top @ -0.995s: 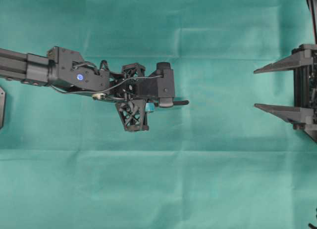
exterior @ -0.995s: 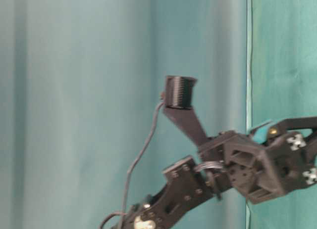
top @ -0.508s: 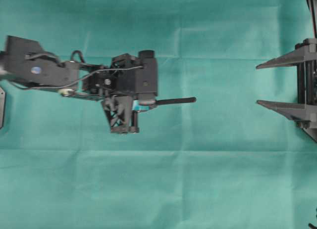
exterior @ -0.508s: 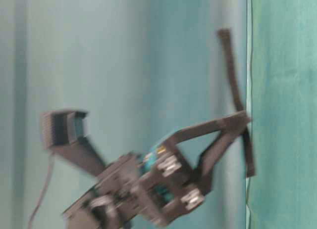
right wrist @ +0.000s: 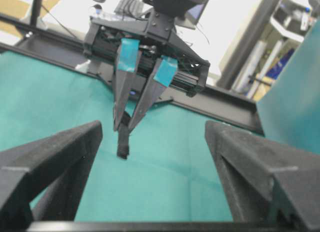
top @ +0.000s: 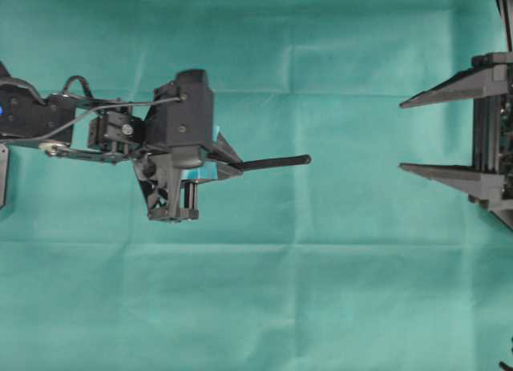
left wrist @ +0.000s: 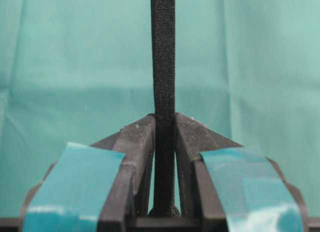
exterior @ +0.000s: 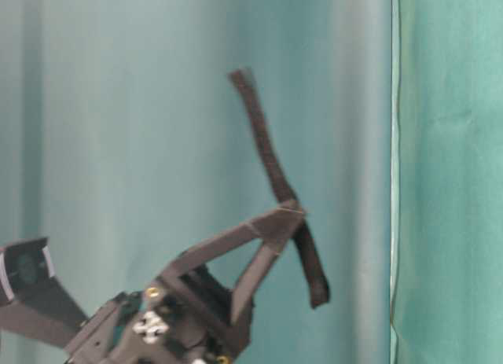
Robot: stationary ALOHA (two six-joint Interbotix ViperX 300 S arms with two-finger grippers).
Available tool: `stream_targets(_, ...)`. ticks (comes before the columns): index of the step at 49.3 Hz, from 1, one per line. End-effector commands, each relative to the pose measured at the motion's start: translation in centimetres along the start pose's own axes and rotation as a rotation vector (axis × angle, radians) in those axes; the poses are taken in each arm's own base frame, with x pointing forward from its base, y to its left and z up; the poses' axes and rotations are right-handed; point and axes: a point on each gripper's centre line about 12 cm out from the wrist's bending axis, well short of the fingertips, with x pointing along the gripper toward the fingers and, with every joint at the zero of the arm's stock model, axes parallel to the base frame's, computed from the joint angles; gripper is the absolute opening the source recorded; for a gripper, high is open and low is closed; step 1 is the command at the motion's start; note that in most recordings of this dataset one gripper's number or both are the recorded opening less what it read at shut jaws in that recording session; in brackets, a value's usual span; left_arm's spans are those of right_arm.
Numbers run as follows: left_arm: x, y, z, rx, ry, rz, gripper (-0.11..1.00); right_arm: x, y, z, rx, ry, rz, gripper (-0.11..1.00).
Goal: Peel off the Velcro with your right arm.
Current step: 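Lift the strip with the left gripper, raising its free end, then move the open right gripper toward the strip's free end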
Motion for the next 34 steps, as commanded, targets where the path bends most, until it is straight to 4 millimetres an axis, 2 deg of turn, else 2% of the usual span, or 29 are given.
stream_targets(1,-1.3,-0.2,1.6,-0.001,-0.09,-0.005,0.1,0.6,-0.2,1.3,-0.033,-0.027,0.001,0.68)
stream_targets(12,-2.3,-0.5,2.4,-0.05,-0.208,-0.02,0.1,1.4,-0.2,1.8,-0.112,-0.022,0.015,0.68)
stream_targets(18,-2.9,-0.4,2.6,-0.142,-0.27,-0.035,0.1,2.3,-0.1,1.5,-0.171,0.002,0.027,0.68)
stream_targets(25,-3.4,-0.4,2.4,-0.271,-0.344,-0.063,0.1,3.9,-0.1,0.9,-0.234,0.039,0.041,0.68)
stream_targets(34,-4.0,-0.4,1.9,-0.35,-0.399,-0.087,0.1,5.3,-0.2,0.6,-0.291,0.062,0.049,0.68)
